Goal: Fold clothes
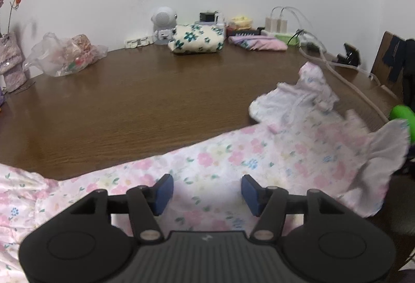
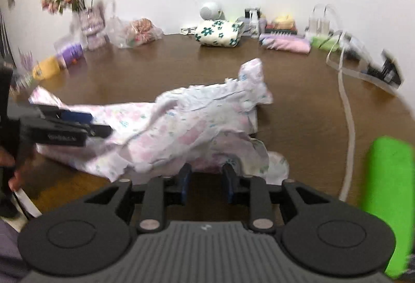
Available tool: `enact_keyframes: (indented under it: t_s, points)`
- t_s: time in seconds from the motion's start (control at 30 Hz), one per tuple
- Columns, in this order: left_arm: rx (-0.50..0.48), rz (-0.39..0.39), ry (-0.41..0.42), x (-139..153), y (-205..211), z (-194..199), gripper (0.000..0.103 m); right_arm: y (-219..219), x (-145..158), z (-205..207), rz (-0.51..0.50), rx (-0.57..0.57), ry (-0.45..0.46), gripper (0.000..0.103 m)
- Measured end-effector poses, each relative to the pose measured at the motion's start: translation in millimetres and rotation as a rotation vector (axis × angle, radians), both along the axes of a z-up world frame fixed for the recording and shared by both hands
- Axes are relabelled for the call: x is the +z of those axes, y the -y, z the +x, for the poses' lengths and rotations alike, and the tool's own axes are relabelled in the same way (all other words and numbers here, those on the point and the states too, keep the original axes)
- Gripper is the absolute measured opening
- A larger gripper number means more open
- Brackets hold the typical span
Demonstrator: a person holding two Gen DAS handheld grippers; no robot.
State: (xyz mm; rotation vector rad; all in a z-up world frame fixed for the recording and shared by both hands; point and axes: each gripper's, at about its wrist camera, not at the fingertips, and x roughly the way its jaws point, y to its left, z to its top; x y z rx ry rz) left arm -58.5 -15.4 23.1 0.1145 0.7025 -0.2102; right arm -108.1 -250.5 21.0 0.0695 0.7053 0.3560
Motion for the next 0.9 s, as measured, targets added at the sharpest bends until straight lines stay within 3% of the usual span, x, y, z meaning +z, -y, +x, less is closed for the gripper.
enact_keyframes:
  t_s: [0.1,0.3,0.47,0.57,0.67,0.73,0.8,0.9]
  points:
    - [-0.064,-0.013,0.024,5,14,-3,0.057,-3,4,10,0.040,-0.035,0.026,0.015]
    - [-0.132,-0.044,0.009,5,23,-3,0.057,-38,-2,53,0.000,-0.030,0.003,0.015]
    - [-0.315,-0.303,-0.034,15,4,-10,0.064,-47,-6,71,0.030,0.001,-0.006,0.018]
    - [-0.353,-0.318,-0.071,10,13,-6,0.065,-44,-12,81,0.057,0.042,-0.073,0.021]
    - [-0.319,-0.332,-0.137,0,13,7,0.057,-31,-6,81,0.106,0.039,-0.082,0.022]
    - [-0.302,-0.319,-0.165,-5,14,13,0.044,-18,6,79,0.114,0.004,-0.041,0.023]
    - [-0.283,-0.285,-0.163,-7,16,16,0.022,-7,16,79,0.091,-0.042,-0.020,0.025]
    - [-0.259,-0.248,-0.155,-10,17,19,0.012,4,26,78,0.030,-0.093,-0.012,0.032]
